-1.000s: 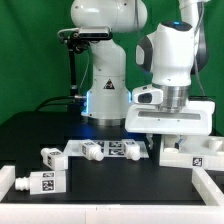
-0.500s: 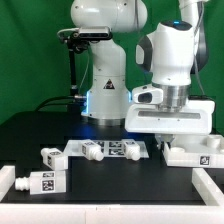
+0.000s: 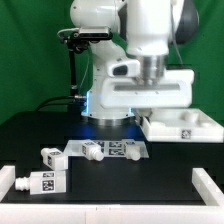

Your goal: Assemble one leg

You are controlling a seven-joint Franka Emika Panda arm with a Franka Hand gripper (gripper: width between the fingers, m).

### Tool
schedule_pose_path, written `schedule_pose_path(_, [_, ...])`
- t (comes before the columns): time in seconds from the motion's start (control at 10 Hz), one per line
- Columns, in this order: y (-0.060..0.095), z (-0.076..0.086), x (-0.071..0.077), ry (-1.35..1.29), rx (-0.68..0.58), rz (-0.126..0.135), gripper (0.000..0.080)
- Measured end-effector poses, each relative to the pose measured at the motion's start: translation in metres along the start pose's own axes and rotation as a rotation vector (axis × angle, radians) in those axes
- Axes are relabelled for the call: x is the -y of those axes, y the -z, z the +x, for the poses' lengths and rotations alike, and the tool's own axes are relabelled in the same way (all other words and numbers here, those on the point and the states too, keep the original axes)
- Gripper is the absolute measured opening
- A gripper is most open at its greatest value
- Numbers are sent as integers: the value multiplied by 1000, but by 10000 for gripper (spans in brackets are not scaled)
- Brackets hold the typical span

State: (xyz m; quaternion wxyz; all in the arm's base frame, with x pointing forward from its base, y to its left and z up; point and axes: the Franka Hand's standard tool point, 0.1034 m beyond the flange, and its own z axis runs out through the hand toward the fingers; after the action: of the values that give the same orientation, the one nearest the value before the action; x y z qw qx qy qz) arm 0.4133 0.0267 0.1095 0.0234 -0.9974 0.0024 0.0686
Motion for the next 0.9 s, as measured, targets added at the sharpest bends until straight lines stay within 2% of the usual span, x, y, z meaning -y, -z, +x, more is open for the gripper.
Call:
schedule_pose_path(0.1, [8, 10, -14, -22, -23, -8, 57])
schedule_pose_path(0.3, [-1, 3, -6, -4, -6, -11, 57])
schedule_pose_path(0.6, [-3, 4, -8, -7, -2, -12, 57])
schedule_pose_path(0.7, [-6, 21, -20, 42, 17, -8, 57])
schedule_pose_path(0.8, [-2, 54, -38, 93, 21, -7, 57])
schedule_pose_path(0.9, [7, 77, -48, 220, -14, -15, 57])
